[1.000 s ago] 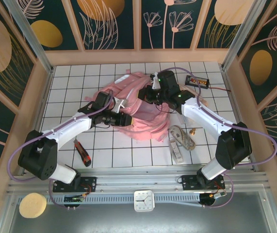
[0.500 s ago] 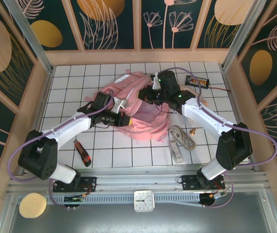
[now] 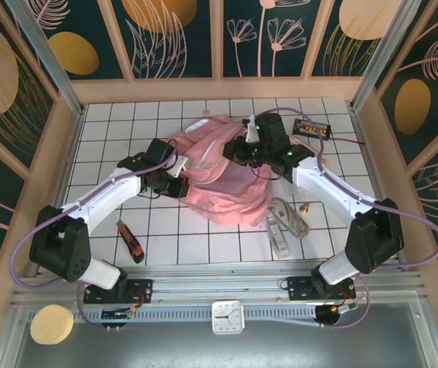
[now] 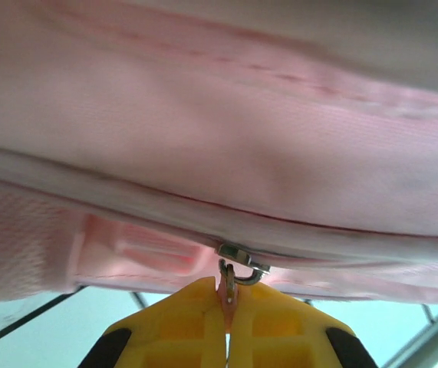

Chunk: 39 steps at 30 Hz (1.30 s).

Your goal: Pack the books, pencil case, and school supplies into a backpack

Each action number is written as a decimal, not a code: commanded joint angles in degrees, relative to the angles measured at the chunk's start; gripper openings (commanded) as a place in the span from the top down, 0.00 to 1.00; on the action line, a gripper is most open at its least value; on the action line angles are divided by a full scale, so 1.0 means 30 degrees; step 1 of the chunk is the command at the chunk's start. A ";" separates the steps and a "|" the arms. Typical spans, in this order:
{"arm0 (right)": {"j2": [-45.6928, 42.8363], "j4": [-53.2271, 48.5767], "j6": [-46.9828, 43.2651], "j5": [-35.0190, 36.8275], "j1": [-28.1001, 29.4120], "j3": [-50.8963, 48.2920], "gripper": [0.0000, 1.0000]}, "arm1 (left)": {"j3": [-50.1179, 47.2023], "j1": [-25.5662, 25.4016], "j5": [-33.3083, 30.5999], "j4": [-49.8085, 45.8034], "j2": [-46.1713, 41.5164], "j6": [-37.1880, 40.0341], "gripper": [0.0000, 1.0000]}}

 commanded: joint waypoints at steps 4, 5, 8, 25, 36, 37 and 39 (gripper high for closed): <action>-0.0975 0.1111 -0.0726 -0.0135 -0.0269 0.0846 1.00 | 0.0764 0.0375 -0.2325 -0.1444 0.0432 -0.0116 0.82; -0.0929 0.1109 -0.0733 -0.0270 -0.0269 0.0991 1.00 | 0.0589 0.0375 -0.2081 -0.0773 -0.0296 -0.0091 0.63; -0.0726 0.1446 -0.0320 -0.0623 -0.0269 0.1417 1.00 | -0.0692 0.0367 -0.1032 0.2258 -0.3811 0.0678 0.34; 0.2061 0.3811 0.3780 -0.2148 0.0929 0.5079 1.00 | -0.0976 -0.3604 -0.6012 0.8385 -0.5915 0.5142 0.01; 0.2838 0.4046 0.5550 -0.2030 0.1404 0.5446 1.00 | 0.1578 -0.4166 -1.2129 0.7767 -0.1171 0.5158 0.23; 0.2746 0.3828 0.5616 -0.2027 0.1394 0.5401 1.00 | 0.1904 -0.4144 -1.1978 0.7479 -0.0789 0.5185 0.37; 0.2466 0.3173 0.5574 -0.1900 0.1233 0.5251 0.94 | 0.2093 -0.4165 -1.1977 0.7382 -0.0524 0.5142 0.70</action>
